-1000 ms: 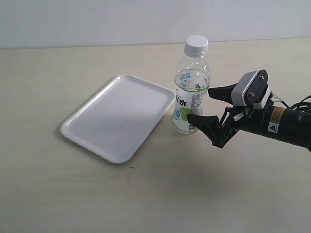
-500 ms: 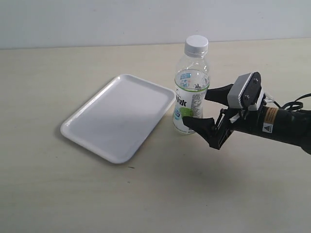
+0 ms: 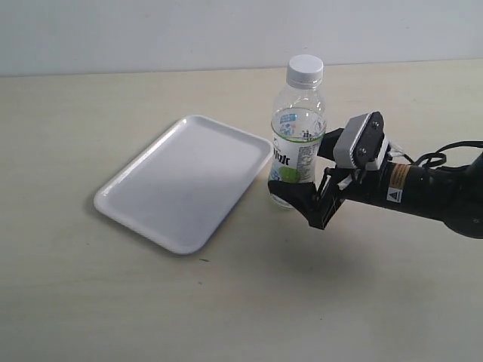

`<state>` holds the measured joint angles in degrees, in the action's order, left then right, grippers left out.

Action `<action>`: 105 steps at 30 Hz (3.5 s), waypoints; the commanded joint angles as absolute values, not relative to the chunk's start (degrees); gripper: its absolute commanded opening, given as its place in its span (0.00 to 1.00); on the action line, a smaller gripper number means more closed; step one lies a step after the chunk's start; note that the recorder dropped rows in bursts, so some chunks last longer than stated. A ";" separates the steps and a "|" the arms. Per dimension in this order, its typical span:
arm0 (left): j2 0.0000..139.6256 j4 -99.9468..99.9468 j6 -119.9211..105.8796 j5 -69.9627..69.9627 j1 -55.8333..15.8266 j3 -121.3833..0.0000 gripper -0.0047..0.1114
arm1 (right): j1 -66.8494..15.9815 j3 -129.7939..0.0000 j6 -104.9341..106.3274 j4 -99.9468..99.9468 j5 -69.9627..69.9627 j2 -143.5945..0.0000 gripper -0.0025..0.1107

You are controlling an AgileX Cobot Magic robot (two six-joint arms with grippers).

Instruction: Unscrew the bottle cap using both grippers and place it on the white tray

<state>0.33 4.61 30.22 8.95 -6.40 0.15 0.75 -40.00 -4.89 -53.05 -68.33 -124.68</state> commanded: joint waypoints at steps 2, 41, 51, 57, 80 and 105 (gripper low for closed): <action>0.00 4.31 30.29 8.75 -6.27 0.00 0.04 | 0.61 -40.76 -4.60 -49.99 -68.15 -126.18 0.78; 0.00 4.31 26.89 11.66 -6.27 0.00 0.04 | 0.61 -41.13 -7.67 -50.61 -68.77 -126.64 0.02; 2.18 4.31 28.74 22.76 -6.27 -2.53 0.04 | 0.61 -41.13 -7.55 -52.97 -68.66 -126.52 0.02; 15.29 14.82 35.78 22.76 -6.27 -10.05 0.04 | 0.61 -41.13 -6.47 -54.53 -68.65 -126.52 0.02; 75.37 99.95 78.85 23.57 -6.27 -62.21 0.04 | 0.61 -41.13 -4.23 -55.70 -65.65 -126.52 0.02; 94.43 -12.75 -50.02 -54.13 -24.03 -90.26 0.04 | 0.61 -41.13 -4.13 -57.93 -63.09 -126.52 0.02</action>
<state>91.69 -1.75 -42.69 -45.22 -22.05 -84.51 0.72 -41.20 -4.89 -55.85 -66.95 -126.35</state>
